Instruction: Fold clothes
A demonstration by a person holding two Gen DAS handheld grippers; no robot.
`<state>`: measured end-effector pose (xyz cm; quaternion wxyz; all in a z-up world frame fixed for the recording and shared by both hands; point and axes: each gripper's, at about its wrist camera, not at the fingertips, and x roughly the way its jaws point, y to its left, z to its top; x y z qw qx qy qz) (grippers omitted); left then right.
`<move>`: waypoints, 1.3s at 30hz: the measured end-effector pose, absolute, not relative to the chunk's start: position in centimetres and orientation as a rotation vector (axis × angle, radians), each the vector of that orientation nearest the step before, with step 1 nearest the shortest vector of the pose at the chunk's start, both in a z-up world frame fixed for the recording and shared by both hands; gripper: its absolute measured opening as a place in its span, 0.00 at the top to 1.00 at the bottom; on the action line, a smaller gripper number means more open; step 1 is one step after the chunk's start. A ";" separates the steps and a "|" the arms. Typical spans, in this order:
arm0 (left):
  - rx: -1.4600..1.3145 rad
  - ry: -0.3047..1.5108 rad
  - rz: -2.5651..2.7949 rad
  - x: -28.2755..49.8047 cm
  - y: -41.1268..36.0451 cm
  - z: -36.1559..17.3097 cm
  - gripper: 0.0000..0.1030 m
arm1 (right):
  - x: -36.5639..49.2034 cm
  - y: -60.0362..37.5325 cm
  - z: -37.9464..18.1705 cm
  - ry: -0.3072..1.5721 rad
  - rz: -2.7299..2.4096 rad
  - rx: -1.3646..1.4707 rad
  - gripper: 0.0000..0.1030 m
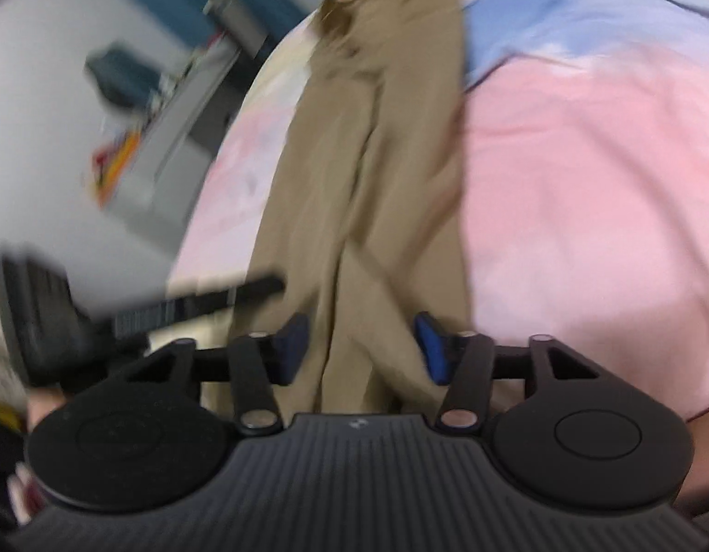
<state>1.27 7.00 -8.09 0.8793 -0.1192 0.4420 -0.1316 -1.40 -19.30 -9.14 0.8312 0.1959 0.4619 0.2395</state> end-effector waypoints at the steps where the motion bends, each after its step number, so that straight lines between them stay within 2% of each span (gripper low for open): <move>1: -0.252 0.915 -0.259 1.2 7.3 -8.0 0.37 | -1.8 -18.2 -9.0 0.977 0.511 0.345 0.70; 8: -0.266 0.926 -0.170 1.5 9.0 -8.4 0.27 | -1.9 -13.0 -11.0 1.077 0.568 0.154 0.69; 15: -0.270 0.990 -0.125 1.7 9.5 -9.7 0.24 | -3.1 -16.6 -8.3 1.034 0.616 0.374 0.66; 17: -0.271 1.004 -0.117 1.8 9.6 -10.0 0.24 | -3.4 -18.1 -7.6 0.994 0.526 0.379 0.58; 19: -0.278 1.027 -0.120 1.7 9.6 -10.3 0.24 | -3.3 -19.5 -7.4 0.956 0.406 0.353 0.35; 22: -0.283 1.068 -0.144 1.3 9.2 -10.7 0.23 | -2.9 -21.3 -8.2 0.964 0.324 0.432 0.27; 27: -0.245 1.123 -0.176 0.2 8.8 -11.1 0.17 | -1.0 -21.2 -11.8 1.175 0.339 0.562 0.27; 32: -0.219 1.165 -0.225 -0.6 8.3 -11.1 0.17 | -1.4 -20.6 -11.8 1.193 0.406 0.563 0.27; 34: -0.220 1.174 -0.242 -0.9 8.2 -11.0 0.19 | -1.9 -20.1 -11.6 1.191 0.440 0.540 0.27; 35: -0.210 1.174 -0.238 -1.1 8.1 -10.9 0.24 | -2.0 -19.9 -11.5 1.189 0.445 0.519 0.27; 36: -0.200 1.175 -0.234 -1.3 8.0 -10.8 0.28 | -2.2 -19.7 -11.4 1.186 0.451 0.498 0.31; 37: -0.190 1.174 -0.231 -1.5 7.8 -10.8 0.34 | -2.4 -19.1 -11.2 1.182 0.453 0.450 0.41; 38: -0.169 1.159 -0.224 -1.8 7.6 -10.6 0.45 | -2.6 -18.5 -10.9 1.172 0.444 0.387 0.47; 39: -0.148 1.144 -0.218 -2.2 7.4 -10.3 0.55 | -2.8 -18.0 -10.7 1.161 0.436 0.336 0.63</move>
